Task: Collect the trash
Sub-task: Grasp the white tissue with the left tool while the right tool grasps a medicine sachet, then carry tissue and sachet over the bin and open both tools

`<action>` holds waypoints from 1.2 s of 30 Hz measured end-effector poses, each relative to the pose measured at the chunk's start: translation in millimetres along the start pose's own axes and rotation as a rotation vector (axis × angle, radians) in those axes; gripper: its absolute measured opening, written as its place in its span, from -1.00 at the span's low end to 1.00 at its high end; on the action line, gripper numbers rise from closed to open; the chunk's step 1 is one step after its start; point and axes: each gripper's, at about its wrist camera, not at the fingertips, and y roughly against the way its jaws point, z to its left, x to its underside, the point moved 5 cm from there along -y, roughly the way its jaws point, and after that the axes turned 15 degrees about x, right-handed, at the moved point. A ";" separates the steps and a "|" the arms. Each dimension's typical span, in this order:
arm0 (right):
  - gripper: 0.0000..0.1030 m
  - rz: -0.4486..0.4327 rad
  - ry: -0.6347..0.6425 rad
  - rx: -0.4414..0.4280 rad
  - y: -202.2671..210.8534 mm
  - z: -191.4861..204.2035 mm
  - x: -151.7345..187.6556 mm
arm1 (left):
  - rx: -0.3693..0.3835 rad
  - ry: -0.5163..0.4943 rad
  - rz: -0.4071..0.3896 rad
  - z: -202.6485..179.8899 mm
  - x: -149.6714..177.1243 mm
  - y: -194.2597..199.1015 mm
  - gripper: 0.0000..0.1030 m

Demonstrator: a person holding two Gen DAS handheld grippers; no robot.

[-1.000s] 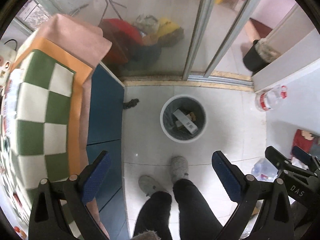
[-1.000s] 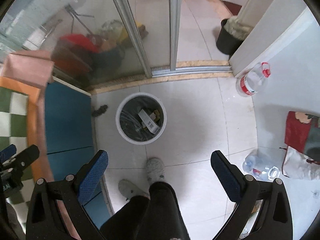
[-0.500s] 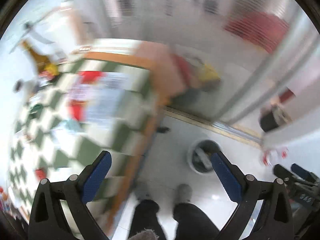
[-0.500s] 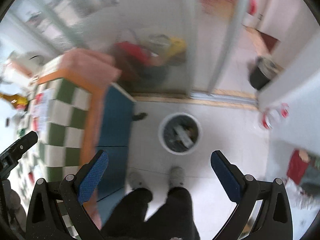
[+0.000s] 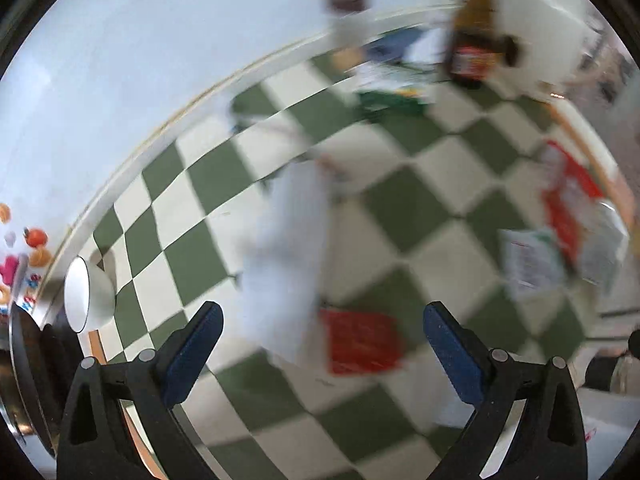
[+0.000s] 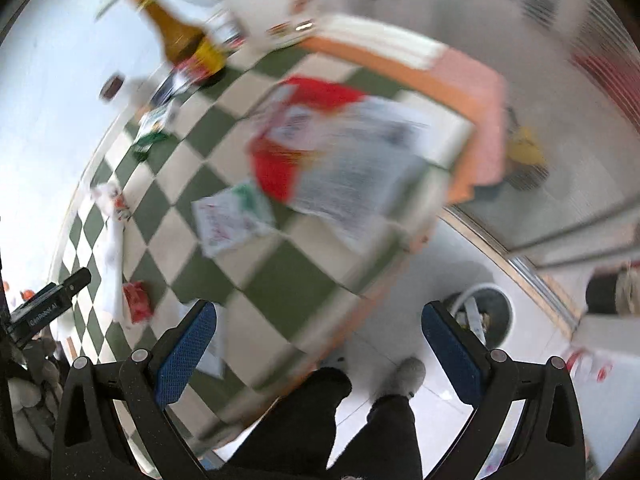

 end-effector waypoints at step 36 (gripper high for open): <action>-0.96 -0.074 -0.013 -0.096 -2.5 66.4 -9.0 | 0.127 -0.049 -0.106 -14.5 1.6 63.7 -0.95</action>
